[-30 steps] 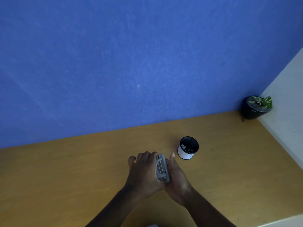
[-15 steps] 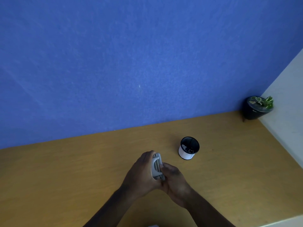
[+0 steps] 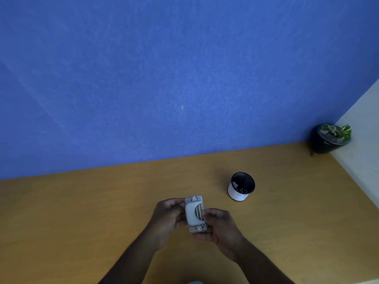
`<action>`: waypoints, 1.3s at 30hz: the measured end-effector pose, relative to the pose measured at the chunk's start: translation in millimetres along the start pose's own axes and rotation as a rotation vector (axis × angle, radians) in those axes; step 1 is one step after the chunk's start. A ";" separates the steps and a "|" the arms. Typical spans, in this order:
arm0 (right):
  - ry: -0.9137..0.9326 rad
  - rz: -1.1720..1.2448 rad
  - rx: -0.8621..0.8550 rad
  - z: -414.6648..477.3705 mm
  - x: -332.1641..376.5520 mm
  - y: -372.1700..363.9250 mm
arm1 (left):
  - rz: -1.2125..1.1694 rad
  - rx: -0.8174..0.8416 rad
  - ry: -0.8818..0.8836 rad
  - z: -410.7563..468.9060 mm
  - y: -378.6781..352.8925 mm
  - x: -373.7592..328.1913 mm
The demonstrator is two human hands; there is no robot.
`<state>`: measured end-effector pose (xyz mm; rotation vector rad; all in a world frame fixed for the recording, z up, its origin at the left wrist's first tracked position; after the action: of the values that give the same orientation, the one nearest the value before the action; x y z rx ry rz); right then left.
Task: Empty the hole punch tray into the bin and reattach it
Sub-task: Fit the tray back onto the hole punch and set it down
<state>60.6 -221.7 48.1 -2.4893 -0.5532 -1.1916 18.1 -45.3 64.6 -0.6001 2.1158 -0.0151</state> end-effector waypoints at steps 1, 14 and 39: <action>-0.003 -0.004 -0.003 0.5 -0.3 0.3 | -0.004 -0.002 -0.004 -0.6 1.3 0.1; -0.057 -0.109 -0.107 4.4 -4.7 -2.8 | 0.021 -0.102 -0.048 -0.8 3.2 5.9; 0.143 -0.924 -0.248 23.6 -2.2 -13.7 | -0.108 0.040 0.070 26.0 10.0 50.5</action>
<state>68.6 -199.7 33.9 -2.3269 -1.7126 -1.8046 10.5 -52.3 7.9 -0.6979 2.1433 -0.1410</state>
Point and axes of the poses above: each hand's wrist, its own z-axis towards the middle knuckle, its own y-axis out of the back of the hand, x = y × z, the point moved 2 cm from there along z, towards the middle knuckle, and after that the axes turned 11 degrees about -z, right-handed, at the moved point
